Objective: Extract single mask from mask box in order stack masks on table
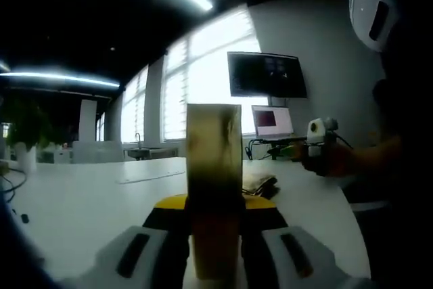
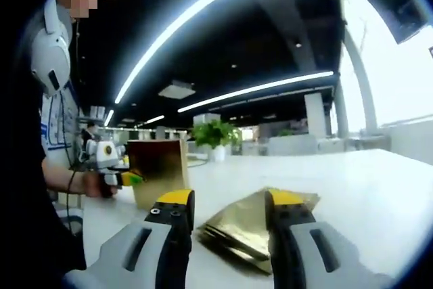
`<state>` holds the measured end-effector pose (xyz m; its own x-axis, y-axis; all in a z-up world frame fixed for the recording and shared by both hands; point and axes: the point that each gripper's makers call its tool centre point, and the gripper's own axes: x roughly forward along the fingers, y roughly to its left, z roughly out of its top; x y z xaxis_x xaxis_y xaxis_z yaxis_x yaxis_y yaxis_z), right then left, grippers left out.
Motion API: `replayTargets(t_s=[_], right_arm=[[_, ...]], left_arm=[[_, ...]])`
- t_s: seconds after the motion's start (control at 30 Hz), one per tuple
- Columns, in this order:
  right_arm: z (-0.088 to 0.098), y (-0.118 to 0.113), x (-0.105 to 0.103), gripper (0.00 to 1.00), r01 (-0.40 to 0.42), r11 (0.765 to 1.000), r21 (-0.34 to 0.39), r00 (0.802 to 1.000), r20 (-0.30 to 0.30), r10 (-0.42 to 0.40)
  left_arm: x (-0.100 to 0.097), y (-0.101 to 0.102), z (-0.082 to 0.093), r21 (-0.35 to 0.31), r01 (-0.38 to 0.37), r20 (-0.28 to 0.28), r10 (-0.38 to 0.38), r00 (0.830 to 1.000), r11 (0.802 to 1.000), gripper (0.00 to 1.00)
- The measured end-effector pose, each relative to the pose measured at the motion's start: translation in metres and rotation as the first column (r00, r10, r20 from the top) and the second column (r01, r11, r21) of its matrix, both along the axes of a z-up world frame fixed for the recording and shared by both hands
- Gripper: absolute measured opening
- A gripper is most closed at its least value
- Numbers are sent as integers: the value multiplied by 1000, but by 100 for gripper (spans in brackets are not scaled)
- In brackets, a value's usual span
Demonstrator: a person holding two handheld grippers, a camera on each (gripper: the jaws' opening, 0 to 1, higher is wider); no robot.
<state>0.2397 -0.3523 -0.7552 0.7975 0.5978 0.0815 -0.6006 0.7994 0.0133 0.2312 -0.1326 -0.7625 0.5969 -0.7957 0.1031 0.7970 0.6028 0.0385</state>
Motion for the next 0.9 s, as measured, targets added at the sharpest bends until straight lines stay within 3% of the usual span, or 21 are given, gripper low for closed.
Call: replayTargets(t_s=[0.2, 0.3, 0.5, 0.63, 0.73, 0.9], right_arm=[[-16, -3, -2, 38, 1, 1000, 3, 1000, -30, -1], [-14, -2, -4, 38, 3, 1000, -10, 1000, -11, -3], [-25, 6, -5, 39, -17, 995, -100, 1000, -11, 16], [-27, 11, -5, 39, -34, 993, -117, 999, -19, 32], [-24, 10, -6, 39, -29, 994, -107, 1000, -15, 28], [-22, 10, -5, 39, -21, 995, -99, 1000, -12, 20]], left_arm=[[1, 1, 0, 0, -5, -2, 5, 1000, 1000, 30], [1, 1, 0, -3, -7, -6, 7, 1000, 1000, 30], [1, 0, 0, 3, -11, -1, 11, 1000, 1000, 30], [3, 2, 1, 9, -24, 5, 24, 1000, 1000, 30], [9, 10, 4, -40, -63, -30, 62, 998, 997, 30], [10, 16, 8, -63, -69, -34, 67, 997, 996, 30]])
